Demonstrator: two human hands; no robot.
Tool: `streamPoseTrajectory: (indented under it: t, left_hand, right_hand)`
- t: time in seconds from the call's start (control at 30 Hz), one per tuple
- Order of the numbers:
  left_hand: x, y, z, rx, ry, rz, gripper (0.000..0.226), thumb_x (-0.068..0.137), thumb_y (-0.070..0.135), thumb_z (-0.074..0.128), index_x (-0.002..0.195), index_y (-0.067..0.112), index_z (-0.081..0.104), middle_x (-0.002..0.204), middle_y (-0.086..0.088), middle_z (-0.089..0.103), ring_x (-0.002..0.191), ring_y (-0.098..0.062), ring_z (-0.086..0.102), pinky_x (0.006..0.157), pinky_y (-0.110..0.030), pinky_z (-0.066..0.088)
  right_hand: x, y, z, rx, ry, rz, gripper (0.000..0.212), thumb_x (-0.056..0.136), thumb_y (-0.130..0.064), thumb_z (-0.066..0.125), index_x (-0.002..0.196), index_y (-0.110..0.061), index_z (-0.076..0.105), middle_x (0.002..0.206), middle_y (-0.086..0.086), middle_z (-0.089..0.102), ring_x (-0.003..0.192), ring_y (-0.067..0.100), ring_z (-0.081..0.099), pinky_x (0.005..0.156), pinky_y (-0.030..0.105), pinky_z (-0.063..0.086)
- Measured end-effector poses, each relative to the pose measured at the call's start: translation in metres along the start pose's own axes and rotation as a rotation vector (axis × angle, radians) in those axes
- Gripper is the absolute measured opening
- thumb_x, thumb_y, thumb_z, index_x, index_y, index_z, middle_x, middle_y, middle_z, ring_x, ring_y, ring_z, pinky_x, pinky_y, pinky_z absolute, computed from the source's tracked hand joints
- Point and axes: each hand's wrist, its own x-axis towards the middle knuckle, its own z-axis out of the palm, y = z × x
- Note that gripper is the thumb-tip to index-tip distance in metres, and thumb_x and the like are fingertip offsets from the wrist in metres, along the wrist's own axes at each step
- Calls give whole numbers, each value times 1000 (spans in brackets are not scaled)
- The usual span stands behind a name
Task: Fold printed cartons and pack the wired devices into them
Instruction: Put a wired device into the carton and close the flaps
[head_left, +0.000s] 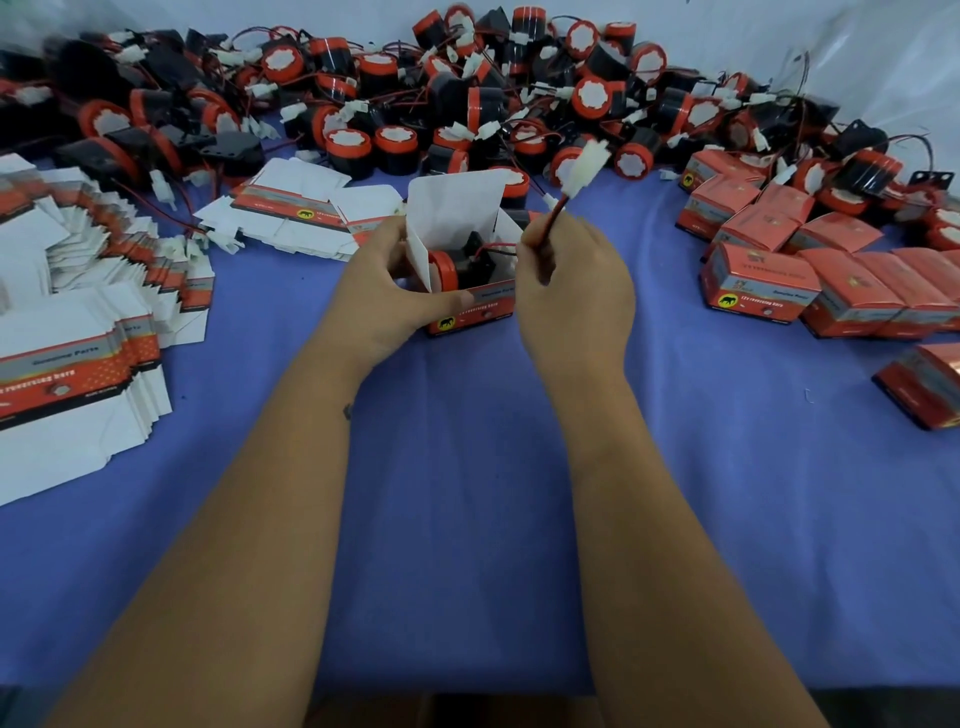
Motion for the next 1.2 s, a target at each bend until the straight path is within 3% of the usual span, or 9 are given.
streamPoseTrajectory:
  t: [0.27, 0.4, 0.53, 0.63, 0.73, 0.83, 0.97, 1.07, 1.2]
  left_hand:
    - [-1, 0, 0, 15, -14, 26, 72, 75, 15, 85, 136, 19, 49, 127, 4, 63, 117, -10, 59, 94, -23, 52]
    - [-1, 2, 2, 10, -14, 36, 72, 74, 18, 86, 136, 19, 49, 126, 4, 63, 116, -11, 60, 90, -20, 53]
    - [-1, 2, 3, 13, -25, 38, 73, 74, 20, 86, 137, 22, 49, 127, 6, 62, 116, -8, 59, 86, -13, 52]
    - [0, 0, 3, 3, -2, 25, 70, 73, 18, 87, 133, 24, 52, 119, 12, 65, 109, 0, 61, 84, -13, 52]
    - [1, -2, 2, -1, 111, -9, 63, 67, 31, 90, 119, 31, 55, 113, 13, 66, 100, 2, 62, 79, -17, 51]
    - [4, -5, -3, 13, 282, -53, 62, 57, 48, 88, 107, 37, 52, 109, 13, 66, 99, -2, 62, 78, -23, 54]
    - [9, -11, -6, -27, 396, -85, 61, 70, 29, 87, 120, 23, 53, 117, 6, 66, 106, -8, 63, 87, -31, 57]
    - [8, -11, -4, -8, 390, -79, 59, 71, 31, 86, 118, 28, 51, 117, 9, 65, 108, -7, 62, 84, -24, 55]
    - [2, -4, 9, 161, 365, 0, 66, 71, 44, 83, 124, 24, 48, 120, 9, 61, 108, -11, 58, 77, -20, 49]
  right_hand:
    - [0, -1, 0, -129, -22, -130, 12, 86, -5, 55, 83, 0, 66, 91, 14, 63, 87, 32, 56, 83, 39, 44]
    - [-3, -7, 2, 12, -77, -71, 14, 89, -17, 62, 83, -4, 64, 93, 5, 58, 86, 20, 53, 67, 37, 49]
    - [-2, -9, 3, 232, -162, 159, 13, 86, -9, 67, 78, -10, 57, 73, -6, 55, 70, 12, 57, 61, 29, 51]
    - [3, -10, -3, 534, -47, 344, 23, 80, -4, 73, 67, -15, 57, 62, -7, 62, 60, 4, 61, 59, 17, 51]
    - [12, -2, -12, 843, 120, 522, 24, 79, 3, 73, 66, -10, 57, 57, -3, 64, 57, 12, 65, 60, 23, 55]
    - [15, 12, -18, 1072, 13, 723, 31, 82, 9, 68, 63, -10, 52, 52, 0, 61, 52, 14, 62, 60, 23, 54]
    - [7, 16, -8, 716, -327, 774, 26, 80, 8, 69, 68, -10, 54, 57, 3, 64, 52, 13, 62, 54, 24, 52]
    - [4, 17, -2, 115, -372, 485, 24, 77, 3, 61, 84, -20, 58, 81, -5, 60, 70, 14, 58, 54, 25, 42]
    - [7, 11, 2, -157, -433, 221, 30, 82, 5, 56, 103, -14, 68, 119, 3, 50, 94, 24, 55, 74, 35, 48]
